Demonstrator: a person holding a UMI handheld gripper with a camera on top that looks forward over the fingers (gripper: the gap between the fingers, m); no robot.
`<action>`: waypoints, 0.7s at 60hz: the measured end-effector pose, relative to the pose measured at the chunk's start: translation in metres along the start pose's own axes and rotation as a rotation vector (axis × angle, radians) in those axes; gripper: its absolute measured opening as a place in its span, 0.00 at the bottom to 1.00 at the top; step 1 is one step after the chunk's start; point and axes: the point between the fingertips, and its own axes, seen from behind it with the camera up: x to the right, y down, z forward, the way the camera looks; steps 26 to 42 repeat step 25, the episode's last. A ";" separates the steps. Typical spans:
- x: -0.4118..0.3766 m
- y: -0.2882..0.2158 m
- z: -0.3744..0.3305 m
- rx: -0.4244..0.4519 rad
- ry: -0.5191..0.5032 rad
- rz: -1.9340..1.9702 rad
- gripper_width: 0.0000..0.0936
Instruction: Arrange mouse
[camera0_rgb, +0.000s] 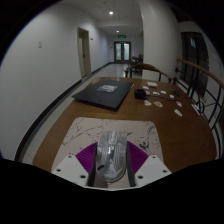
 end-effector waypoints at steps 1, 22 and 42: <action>0.000 0.001 0.000 -0.005 -0.005 -0.004 0.53; 0.005 -0.008 -0.081 -0.011 -0.264 -0.017 0.91; 0.020 -0.006 -0.098 -0.006 -0.274 -0.008 0.91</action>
